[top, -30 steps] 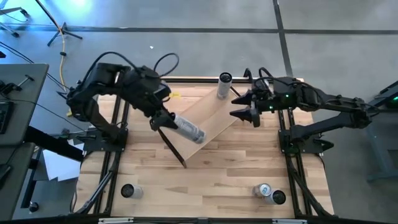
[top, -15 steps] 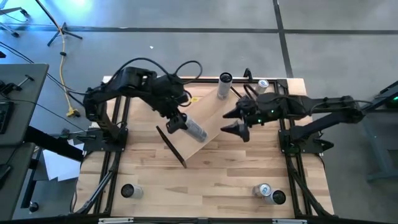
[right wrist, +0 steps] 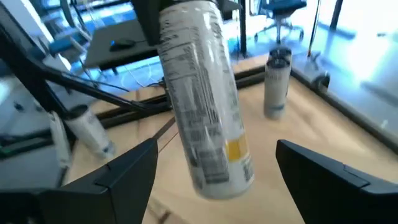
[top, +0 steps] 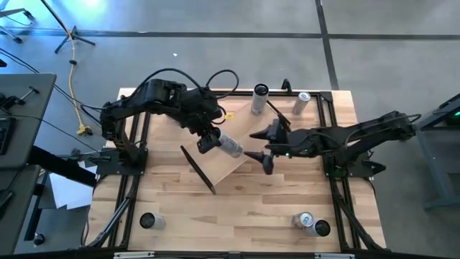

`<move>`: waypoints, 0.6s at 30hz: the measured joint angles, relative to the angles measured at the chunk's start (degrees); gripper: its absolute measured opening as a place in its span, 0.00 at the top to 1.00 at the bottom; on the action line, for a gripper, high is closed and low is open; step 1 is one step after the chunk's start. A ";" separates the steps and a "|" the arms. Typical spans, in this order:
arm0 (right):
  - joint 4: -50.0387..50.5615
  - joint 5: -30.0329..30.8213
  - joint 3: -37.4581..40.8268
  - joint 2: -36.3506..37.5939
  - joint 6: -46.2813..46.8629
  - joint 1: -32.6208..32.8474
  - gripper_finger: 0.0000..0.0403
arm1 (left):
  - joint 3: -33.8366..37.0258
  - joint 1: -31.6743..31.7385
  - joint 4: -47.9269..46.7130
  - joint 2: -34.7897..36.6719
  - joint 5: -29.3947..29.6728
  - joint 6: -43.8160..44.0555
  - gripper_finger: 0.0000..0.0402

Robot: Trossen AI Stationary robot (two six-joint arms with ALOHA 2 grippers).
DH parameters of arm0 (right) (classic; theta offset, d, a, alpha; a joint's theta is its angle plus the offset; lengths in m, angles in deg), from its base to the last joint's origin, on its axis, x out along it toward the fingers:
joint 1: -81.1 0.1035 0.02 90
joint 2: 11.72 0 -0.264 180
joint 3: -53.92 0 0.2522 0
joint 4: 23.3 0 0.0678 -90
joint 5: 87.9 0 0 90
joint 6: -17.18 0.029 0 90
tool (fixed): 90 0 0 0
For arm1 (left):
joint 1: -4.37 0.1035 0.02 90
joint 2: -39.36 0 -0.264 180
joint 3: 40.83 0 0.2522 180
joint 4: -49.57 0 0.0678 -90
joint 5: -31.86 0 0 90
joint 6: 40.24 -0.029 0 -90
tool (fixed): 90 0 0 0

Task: Place canned beverage on shelf
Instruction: Put the white-yellow soda can on the shelf and align it with the other white-yellow soda can

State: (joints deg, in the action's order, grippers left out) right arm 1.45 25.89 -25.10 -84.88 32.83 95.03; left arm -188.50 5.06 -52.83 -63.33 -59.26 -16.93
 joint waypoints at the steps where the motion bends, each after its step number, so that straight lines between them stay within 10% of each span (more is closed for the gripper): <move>1: -0.14 0.42 -0.98 -1.37 -2.16 0.00 0.23 | 0.00 0.00 -0.08 0.00 0.02 0.02 0.52; 18: 0.25 3.64 -8.96 -14.16 -8.19 -0.81 0.23 | 0.02 -0.85 4.56 -1.64 -0.01 0.61 0.52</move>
State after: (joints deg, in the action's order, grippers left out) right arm 1.70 29.53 -34.06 -99.04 24.64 94.22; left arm -188.47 4.20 -48.27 -64.97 -59.27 -16.32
